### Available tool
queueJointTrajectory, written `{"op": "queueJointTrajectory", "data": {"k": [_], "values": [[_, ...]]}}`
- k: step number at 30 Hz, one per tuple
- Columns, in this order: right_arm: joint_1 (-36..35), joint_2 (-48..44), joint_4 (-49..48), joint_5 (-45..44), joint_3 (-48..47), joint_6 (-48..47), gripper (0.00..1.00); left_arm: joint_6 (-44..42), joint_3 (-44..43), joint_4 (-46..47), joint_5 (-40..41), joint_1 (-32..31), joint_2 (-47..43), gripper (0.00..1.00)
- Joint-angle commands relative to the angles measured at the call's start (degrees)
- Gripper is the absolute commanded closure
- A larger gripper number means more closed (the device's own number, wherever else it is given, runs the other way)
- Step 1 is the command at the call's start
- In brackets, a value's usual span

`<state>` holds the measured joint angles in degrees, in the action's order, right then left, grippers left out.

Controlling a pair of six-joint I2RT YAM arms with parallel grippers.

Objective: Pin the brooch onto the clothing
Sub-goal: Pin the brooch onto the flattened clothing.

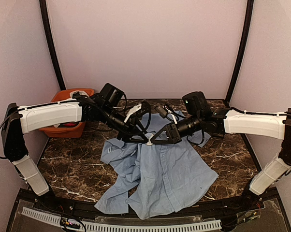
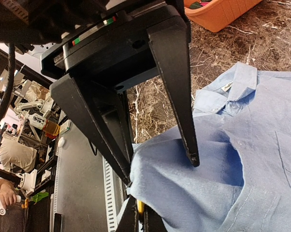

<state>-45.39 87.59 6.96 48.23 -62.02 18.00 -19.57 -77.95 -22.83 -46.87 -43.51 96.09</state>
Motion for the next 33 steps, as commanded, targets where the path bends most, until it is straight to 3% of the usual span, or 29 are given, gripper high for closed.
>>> {"op": "queueJointTrajectory", "data": {"k": [1,20,33], "values": [[-0.41,0.04,-1.08,1.52,-0.84,-0.93,1.00,-2.41,-0.73,-2.47,-1.82,0.29,-2.03,0.58],[-0.43,0.04,-0.90,1.61,-0.83,-0.94,1.00,1.11,-1.21,1.11,-6.56,1.42,-0.81,0.58],[-0.43,0.56,-0.63,1.52,-1.55,-1.09,1.00,-0.15,-2.92,-1.73,-4.59,0.55,0.50,0.59]]}}
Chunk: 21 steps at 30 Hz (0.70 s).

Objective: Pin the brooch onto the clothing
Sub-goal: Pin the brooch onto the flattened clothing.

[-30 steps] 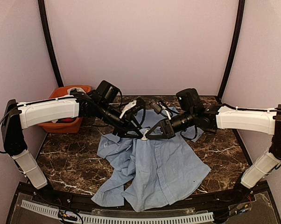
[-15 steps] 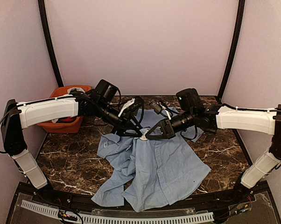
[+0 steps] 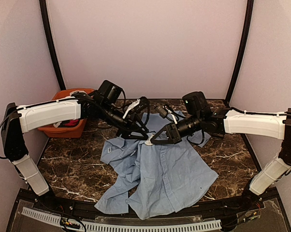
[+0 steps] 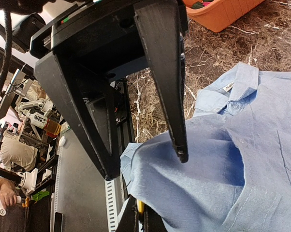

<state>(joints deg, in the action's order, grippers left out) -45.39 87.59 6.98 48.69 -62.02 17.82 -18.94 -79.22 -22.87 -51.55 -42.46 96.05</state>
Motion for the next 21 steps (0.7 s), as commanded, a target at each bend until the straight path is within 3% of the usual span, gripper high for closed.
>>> {"op": "queueJointTrajectory", "data": {"k": [1,21], "values": [[-0.42,0.54,-0.66,1.06,-1.59,-0.96,1.00,-0.82,-1.82,-1.80,0.11,-0.52,0.63,0.58],[-0.54,0.21,-0.18,0.97,-2.13,-1.02,1.00,-2.32,-3.39,-4.64,3.70,-1.46,1.97,0.60]]}}
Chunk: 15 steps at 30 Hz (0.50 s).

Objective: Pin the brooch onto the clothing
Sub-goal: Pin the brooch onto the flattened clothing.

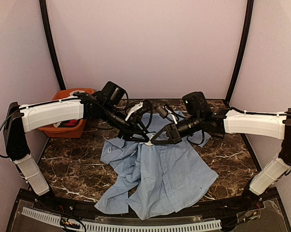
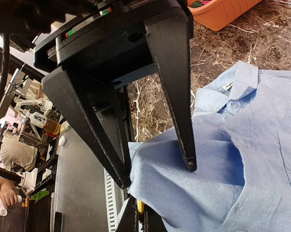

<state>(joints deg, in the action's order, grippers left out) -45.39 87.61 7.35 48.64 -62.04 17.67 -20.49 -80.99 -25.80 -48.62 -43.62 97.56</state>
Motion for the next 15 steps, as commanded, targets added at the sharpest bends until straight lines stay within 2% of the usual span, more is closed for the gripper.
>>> {"op": "queueJointTrajectory", "data": {"k": [1,15], "values": [[-0.50,0.11,-0.58,1.02,-2.06,-0.88,1.00,-0.73,-1.62,-1.71,0.75,-0.32,0.45,0.60],[-0.56,0.01,0.25,0.93,-2.65,-1.32,1.00,0.24,-2.07,-2.28,4.44,-0.66,0.72,0.62]]}}
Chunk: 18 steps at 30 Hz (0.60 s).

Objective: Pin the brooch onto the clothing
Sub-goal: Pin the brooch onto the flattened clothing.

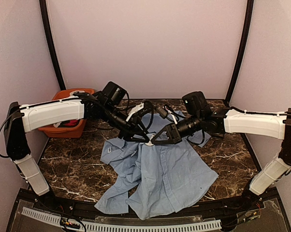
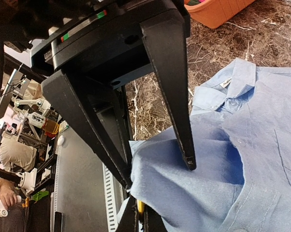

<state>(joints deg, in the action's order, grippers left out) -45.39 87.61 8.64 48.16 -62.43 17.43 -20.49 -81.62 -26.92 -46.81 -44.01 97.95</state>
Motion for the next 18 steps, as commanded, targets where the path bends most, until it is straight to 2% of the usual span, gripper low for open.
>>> {"op": "queueJointTrajectory", "data": {"k": [1,18], "values": [[-0.60,0.01,-1.08,1.47,-2.26,-1.08,1.00,0.31,-1.43,-1.20,2.70,-0.33,0.41,0.62],[-0.67,-0.26,0.01,-0.02,-3.03,-1.32,1.00,0.62,-3.34,-3.97,9.65,-1.49,1.37,0.69]]}}
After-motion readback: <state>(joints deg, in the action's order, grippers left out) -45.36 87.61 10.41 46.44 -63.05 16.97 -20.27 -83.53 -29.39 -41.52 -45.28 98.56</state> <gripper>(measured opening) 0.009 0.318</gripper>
